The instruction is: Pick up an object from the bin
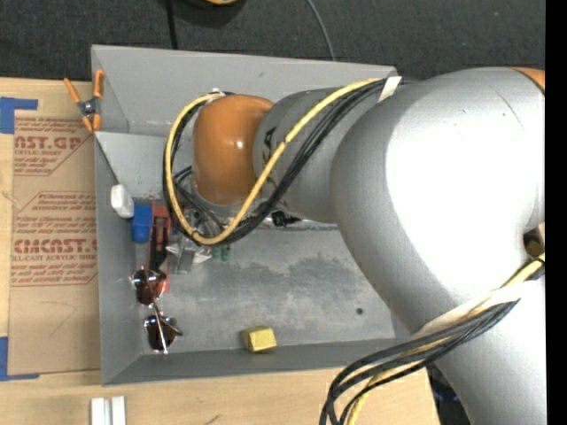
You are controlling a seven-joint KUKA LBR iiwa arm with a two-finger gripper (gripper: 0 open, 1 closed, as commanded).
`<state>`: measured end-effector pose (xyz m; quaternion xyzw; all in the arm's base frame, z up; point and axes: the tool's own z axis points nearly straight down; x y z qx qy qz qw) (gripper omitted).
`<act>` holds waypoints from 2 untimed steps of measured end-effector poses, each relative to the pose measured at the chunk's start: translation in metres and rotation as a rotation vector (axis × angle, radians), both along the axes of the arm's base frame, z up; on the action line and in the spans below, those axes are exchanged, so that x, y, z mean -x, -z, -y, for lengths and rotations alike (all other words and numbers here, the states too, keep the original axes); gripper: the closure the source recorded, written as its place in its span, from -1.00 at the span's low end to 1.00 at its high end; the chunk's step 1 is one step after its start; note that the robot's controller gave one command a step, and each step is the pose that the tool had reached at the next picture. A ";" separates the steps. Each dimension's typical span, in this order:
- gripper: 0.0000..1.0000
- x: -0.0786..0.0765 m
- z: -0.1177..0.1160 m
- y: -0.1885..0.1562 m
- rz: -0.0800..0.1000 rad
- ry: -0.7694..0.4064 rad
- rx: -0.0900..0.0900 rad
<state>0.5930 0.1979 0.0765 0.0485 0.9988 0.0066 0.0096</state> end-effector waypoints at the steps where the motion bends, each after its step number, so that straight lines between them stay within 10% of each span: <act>1: 1.00 0.000 0.000 0.000 0.000 0.000 0.000; 2: 1.00 0.005 -0.004 -0.042 -0.011 0.007 0.006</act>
Offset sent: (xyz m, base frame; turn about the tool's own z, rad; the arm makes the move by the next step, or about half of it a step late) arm -0.0049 0.0159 0.1192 0.0156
